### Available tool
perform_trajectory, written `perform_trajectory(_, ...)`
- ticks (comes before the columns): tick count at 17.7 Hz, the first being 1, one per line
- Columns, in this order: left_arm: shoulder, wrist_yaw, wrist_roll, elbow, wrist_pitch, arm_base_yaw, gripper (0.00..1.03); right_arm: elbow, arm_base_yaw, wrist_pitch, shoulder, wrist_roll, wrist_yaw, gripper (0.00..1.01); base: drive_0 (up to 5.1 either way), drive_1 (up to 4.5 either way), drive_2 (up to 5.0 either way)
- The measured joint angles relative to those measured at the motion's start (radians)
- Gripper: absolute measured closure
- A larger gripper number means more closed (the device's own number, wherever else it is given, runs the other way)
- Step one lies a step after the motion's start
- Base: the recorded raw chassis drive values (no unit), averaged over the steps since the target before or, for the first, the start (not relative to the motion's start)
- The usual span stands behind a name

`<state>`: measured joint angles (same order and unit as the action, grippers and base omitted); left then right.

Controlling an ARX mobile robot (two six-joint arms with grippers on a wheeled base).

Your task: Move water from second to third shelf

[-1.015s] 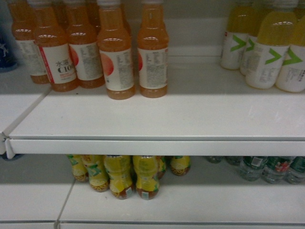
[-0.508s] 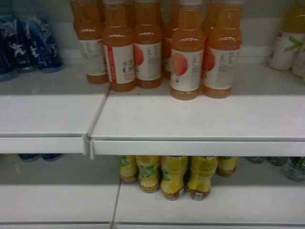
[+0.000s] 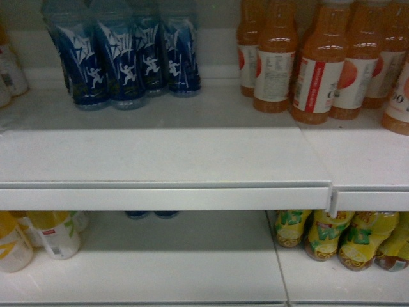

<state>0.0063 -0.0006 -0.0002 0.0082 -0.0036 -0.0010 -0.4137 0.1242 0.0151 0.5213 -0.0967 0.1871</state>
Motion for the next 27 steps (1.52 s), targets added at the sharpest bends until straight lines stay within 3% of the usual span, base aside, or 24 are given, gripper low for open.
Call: perform_trajectory(27, 0.000, -0.001, 0.000, 0.000, 0.000, 0.000, 0.05, 0.000, 0.000, 0.007, 0.000, 0.000, 0.002, 0.58, -5.0, 2.42, 2.4)
